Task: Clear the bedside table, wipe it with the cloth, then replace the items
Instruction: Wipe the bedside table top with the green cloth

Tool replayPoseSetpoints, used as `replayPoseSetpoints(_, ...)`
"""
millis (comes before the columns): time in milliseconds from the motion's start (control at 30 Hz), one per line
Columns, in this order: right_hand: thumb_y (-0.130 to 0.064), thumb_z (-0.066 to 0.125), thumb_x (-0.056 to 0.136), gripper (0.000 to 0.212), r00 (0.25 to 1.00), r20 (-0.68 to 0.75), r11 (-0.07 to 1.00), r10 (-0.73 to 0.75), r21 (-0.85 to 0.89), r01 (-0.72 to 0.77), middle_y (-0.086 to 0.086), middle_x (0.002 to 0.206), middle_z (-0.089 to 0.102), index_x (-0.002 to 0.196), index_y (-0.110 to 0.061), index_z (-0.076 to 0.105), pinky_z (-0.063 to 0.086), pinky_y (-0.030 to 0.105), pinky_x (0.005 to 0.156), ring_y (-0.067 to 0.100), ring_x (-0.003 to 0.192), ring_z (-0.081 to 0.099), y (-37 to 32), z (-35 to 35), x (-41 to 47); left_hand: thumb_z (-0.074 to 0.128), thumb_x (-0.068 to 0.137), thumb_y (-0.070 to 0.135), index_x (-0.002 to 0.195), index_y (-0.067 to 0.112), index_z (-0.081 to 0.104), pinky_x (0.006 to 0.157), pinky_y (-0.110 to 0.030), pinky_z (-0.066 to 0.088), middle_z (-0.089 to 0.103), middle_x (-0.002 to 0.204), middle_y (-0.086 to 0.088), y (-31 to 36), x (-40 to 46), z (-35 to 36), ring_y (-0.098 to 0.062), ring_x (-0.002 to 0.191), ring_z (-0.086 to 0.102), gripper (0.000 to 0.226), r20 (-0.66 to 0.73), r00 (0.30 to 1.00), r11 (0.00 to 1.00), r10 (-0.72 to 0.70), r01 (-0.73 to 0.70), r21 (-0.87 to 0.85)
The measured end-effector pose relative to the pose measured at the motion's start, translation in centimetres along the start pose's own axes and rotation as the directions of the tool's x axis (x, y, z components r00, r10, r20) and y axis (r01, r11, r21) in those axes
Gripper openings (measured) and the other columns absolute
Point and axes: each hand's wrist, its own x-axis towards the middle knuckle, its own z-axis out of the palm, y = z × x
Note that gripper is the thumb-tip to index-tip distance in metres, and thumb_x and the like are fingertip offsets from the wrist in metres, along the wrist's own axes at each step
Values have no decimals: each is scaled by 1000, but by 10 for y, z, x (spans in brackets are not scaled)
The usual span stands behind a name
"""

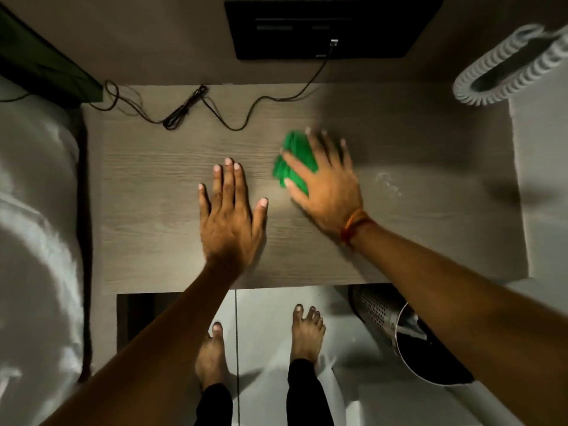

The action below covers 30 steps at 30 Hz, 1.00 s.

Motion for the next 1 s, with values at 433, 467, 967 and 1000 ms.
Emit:
replayPoseSetpoints(433,-54,40,97,52,999,5,999,-48,-10,48,13,160,35,148,-43,41,15,58,124,37,148,30,36,-1,-66,24,110,40,166,8,7,131,-52,10,2,175,-9,65,4,0,-24,163,-1,67,72,977,980,199,-196,-41)
replayPoseSetpoints(467,-54,41,96,52,996,17,996,-93,-17,93,13,159,36,147,-43,42,16,58,123,36,148,31,44,-3,-65,25,110,39,166,8,7,131,-51,10,2,175,-9,69,2,2,-23,163,-1,67,69,974,976,217,-214,-39)
replayPoseSetpoints(967,-56,40,96,53,982,8,982,191,12,-191,12,156,38,147,-44,40,16,60,124,38,144,34,90,-11,-85,19,109,41,166,9,4,131,-50,10,2,175,-8,75,-4,9,-22,163,1,67,31,982,982,186,-187,17)
replayPoseSetpoints(1000,-57,39,97,54,991,28,991,133,0,-133,12,158,36,149,-44,38,15,60,124,37,147,30,86,-10,-105,19,109,41,166,9,4,131,-50,10,2,175,-8,75,-4,9,-22,163,0,67,31,982,983,184,-185,19)
